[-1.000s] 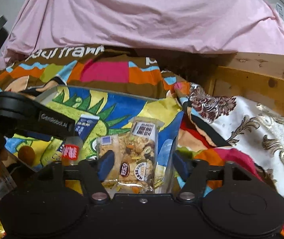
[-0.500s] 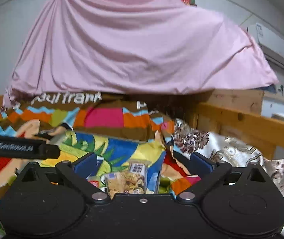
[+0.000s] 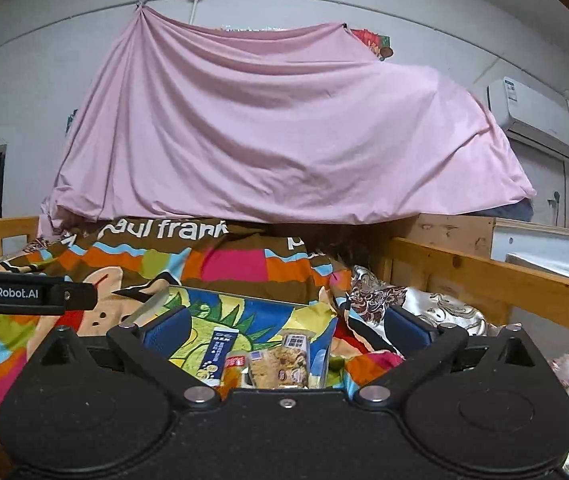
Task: Organize snacks
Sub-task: 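Lower both packs into the tray and open both tools, then lift both open tools up and away from the tray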
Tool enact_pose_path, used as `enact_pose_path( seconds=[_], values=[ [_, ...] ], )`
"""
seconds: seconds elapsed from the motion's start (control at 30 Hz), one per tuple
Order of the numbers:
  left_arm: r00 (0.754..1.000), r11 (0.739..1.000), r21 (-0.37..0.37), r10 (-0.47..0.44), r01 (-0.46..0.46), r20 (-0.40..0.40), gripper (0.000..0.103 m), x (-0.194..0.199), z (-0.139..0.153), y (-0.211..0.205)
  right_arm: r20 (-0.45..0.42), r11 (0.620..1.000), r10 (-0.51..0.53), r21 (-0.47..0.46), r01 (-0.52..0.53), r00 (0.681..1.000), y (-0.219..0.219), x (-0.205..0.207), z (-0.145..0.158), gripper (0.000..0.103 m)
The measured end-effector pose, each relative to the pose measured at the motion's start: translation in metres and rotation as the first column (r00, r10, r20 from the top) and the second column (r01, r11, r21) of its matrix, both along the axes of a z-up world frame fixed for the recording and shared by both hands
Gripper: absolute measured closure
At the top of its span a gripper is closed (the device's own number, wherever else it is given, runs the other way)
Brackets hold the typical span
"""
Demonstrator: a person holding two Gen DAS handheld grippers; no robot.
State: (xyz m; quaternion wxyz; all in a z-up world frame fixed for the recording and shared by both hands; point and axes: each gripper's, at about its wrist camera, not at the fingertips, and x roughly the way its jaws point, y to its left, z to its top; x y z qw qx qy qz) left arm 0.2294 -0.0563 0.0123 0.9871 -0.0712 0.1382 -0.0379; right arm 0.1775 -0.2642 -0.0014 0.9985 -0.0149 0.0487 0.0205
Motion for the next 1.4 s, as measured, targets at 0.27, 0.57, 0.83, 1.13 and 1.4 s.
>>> enact_pose_path(
  seconds=[0.27,0.57,0.83,1.13,1.4],
  values=[
    [0.999,0.999,0.007,0.036,-0.036,-0.007,0.001,-0.045,-0.005,0.026,-0.034,0.998,0.0,0.069,0.002,0.999,0.011,-0.038,-0.004,0.001],
    [0.998,0.998,0.006,0.065,-0.065,-0.019,0.0,-0.078,-0.015,0.053,-0.09,0.997,-0.024,0.067,0.03,0.996,0.025,-0.066,-0.018,0.001],
    [0.998,0.999,0.03,0.046,-0.044,-0.051,0.0,-0.091,-0.03,0.058,-0.118,0.999,-0.013,0.031,0.016,0.993,0.038,-0.069,-0.028,0.001],
    [0.994,0.997,0.072,0.043,-0.036,-0.1,0.0,-0.093,-0.044,0.064,-0.182,1.0,0.004,-0.004,-0.005,0.983,0.05,-0.056,-0.04,0.001],
    [0.988,0.993,0.111,0.051,-0.034,-0.147,0.0,-0.087,-0.055,0.067,-0.258,0.999,0.016,-0.026,-0.023,0.966,0.06,-0.042,-0.051,0.001]
  ],
)
